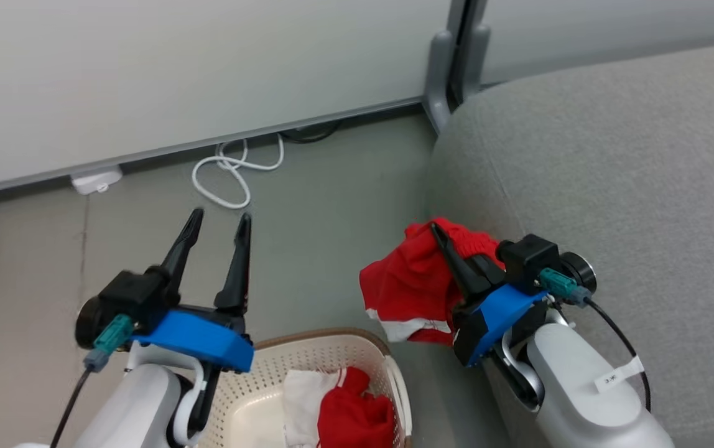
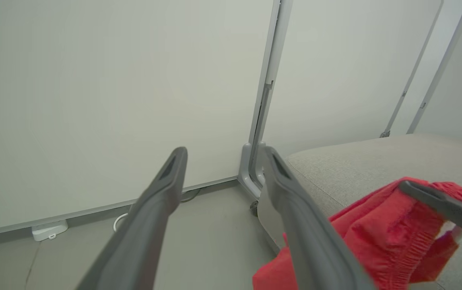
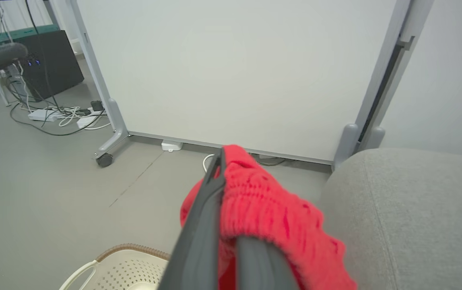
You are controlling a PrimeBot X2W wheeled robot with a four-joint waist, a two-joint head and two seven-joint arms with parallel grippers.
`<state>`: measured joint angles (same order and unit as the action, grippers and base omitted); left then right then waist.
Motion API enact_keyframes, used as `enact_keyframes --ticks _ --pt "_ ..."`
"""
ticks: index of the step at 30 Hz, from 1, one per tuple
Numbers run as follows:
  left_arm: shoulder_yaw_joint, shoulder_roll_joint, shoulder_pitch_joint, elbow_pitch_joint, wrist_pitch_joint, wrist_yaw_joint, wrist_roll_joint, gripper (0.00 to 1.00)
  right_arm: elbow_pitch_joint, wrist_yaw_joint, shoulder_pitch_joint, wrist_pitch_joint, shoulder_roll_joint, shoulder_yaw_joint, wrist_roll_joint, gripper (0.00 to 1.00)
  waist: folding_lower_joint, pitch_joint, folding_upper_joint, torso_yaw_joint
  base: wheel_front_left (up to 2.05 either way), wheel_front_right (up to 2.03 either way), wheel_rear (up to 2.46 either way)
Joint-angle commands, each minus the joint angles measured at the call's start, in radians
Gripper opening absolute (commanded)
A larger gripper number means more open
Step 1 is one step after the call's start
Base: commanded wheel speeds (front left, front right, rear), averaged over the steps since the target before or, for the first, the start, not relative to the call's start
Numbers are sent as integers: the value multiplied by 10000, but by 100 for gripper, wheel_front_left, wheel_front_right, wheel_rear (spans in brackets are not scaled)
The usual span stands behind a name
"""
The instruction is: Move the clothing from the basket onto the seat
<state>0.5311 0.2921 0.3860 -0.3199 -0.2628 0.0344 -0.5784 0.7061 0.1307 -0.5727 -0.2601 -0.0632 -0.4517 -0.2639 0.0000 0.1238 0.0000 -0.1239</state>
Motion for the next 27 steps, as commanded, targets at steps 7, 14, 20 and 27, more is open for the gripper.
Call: enact_keyframes --ticks 7,14,20,27 --pt "-2156 -138 -1985 1080 -27 -339 1232 100 -2573 1 1610 872 -102 1190 864 0 0 155 0 -1495 0 0 0" --pt "-3173 -596 -2827 1632 -28 -748 2192 100 -4886 1 3026 1686 66 1817 1128 0 0 450 0 -2827 0 0 0" --pt "-3440 -811 -3008 1628 -28 -1125 2739 100 -5878 1 3670 2032 120 1929 1026 0 0 664 0 -3595 0 0 0" --pt "-3551 -851 -3047 1533 -28 -1369 3007 100 -6338 1 3987 2144 132 2071 809 0 0 721 0 -3801 0 0 0"
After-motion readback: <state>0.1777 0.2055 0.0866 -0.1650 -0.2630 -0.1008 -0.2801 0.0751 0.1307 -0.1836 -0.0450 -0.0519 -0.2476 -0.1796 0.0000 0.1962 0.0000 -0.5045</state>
